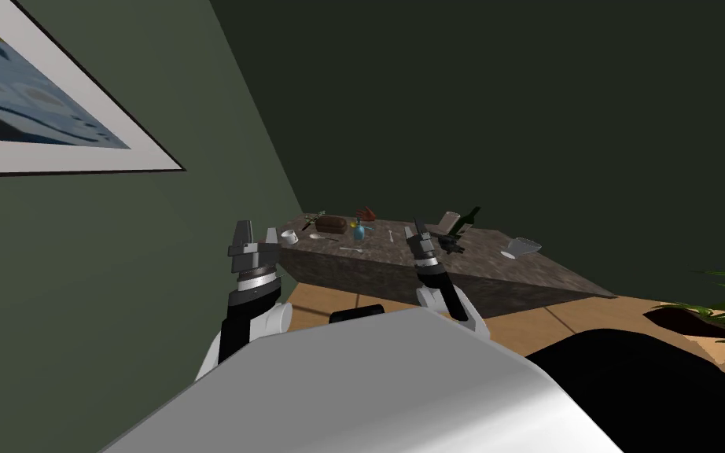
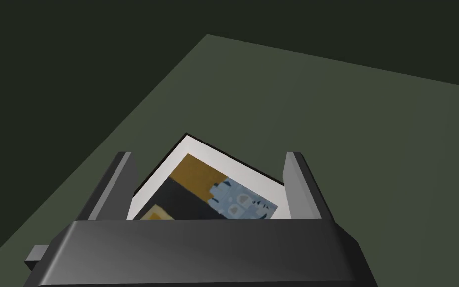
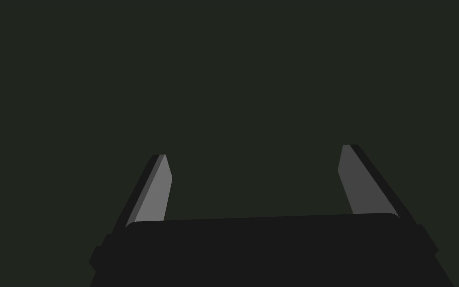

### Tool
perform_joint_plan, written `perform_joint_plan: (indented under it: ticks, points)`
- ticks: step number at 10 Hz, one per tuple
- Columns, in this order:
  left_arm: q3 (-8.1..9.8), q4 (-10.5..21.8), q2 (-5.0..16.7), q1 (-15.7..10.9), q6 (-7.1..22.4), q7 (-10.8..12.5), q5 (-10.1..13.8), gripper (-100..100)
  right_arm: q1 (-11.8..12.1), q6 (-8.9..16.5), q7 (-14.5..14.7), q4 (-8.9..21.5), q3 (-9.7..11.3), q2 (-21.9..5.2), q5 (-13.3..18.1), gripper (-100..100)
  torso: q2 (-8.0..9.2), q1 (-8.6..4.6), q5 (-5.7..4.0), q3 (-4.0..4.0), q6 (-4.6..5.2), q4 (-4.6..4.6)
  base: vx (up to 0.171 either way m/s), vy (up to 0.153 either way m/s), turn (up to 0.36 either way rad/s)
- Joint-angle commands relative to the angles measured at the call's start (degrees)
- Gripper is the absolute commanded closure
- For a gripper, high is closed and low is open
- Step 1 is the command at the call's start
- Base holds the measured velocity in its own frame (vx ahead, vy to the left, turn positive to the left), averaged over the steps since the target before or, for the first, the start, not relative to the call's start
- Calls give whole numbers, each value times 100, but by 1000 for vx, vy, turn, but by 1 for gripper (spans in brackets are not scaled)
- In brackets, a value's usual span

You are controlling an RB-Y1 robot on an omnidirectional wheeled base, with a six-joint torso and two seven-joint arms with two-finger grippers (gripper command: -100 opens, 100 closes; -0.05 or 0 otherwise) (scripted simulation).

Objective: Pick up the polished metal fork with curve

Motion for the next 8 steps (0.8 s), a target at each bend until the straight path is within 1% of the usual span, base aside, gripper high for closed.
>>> perform_joint_plan:
  ticks: [1,2,5,6,7,8]
  points:
    - [0,0,0,0,0,0,0,0,-57,98,59,-22,-18,-286,164,-100,0,0,0,0,0,0,-46,0,94]
    - [0,0,0,0,0,0,0,0,-57,98,59,-22,-18,-342,164,-100,0,2,0,0,0,0,-29,4,24]
    - [0,0,0,0,0,0,0,0,-139,256,167,-12,-41,-917,512,-100,-7,8,2,-4,-1,-2,-30,16,111]
    - [0,0,0,0,0,0,0,0,-139,256,167,-12,-41,-1025,512,-100,-7,10,2,-4,-1,-2,-23,15,40]
    - [0,0,0,1,0,0,0,0,-161,302,206,10,-41,-1232,640,-100,-9,8,2,-5,2,-2,-19,24,81]
    - [0,0,0,0,0,0,0,0,-161,302,206,10,-41,-1276,640,-100,-11,11,2,-6,0,-2,-16,18,55]
